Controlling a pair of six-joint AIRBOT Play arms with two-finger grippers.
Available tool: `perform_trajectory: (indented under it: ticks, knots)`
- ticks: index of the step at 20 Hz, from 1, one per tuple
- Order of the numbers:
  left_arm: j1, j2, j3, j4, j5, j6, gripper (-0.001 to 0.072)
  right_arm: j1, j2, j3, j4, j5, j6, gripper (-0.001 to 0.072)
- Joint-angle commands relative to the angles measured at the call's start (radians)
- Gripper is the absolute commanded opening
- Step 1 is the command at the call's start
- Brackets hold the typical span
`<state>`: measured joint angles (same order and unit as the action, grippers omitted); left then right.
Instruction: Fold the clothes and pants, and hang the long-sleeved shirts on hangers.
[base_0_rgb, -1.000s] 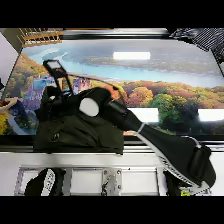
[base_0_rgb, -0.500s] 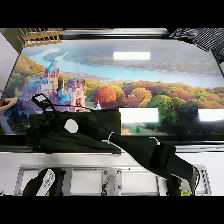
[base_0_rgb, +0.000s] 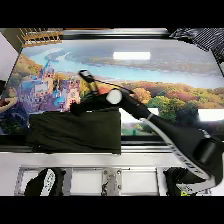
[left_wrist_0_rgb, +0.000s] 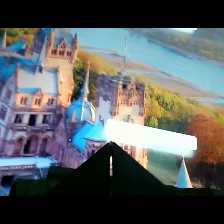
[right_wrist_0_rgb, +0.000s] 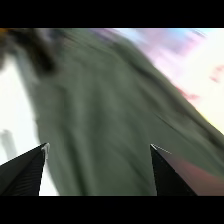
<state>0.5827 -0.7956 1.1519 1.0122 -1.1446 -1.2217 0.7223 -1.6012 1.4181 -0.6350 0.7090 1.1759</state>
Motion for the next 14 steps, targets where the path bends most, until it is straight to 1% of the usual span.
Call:
perform_trajectory:
  ticks: [1, 3, 4, 5, 7, 9, 14]
  knots:
    - [-0.047, 0.070, -0.180, -0.019, 0.031, -0.008, 0.0006, -0.208, 0.251, -0.422, 0.000, 0.059, -0.033, 0.0718]
    - [-0.129, 0.087, -0.252, -0.017, 0.076, -0.008, 0.0007, -0.315, 0.369, -0.634, 0.002, 0.059, -0.030, 0.0718]
    - [-0.177, 0.088, -0.281, -0.016, 0.108, -0.008, 0.0007, -0.357, 0.411, -0.711, 0.004, 0.059, -0.010, 0.0718]
    - [-0.224, 0.080, -0.297, -0.016, 0.132, -0.008, 0.0007, -0.387, 0.444, -0.774, 0.004, 0.060, 0.015, 0.0718]
    - [-0.308, 0.048, -0.291, -0.010, 0.155, -0.008, 0.0007, -0.407, 0.479, -0.846, 0.005, 0.058, 0.026, 0.0718]
    - [-0.363, -0.003, -0.253, -0.011, 0.151, -0.009, 0.0006, -0.399, 0.460, -0.854, 0.018, 0.056, 0.029, 0.0718]
    - [-0.430, -0.105, -0.140, -0.011, 0.144, -0.009, 0.0007, -0.343, 0.323, -0.851, 0.147, 0.051, 0.027, 0.0717]
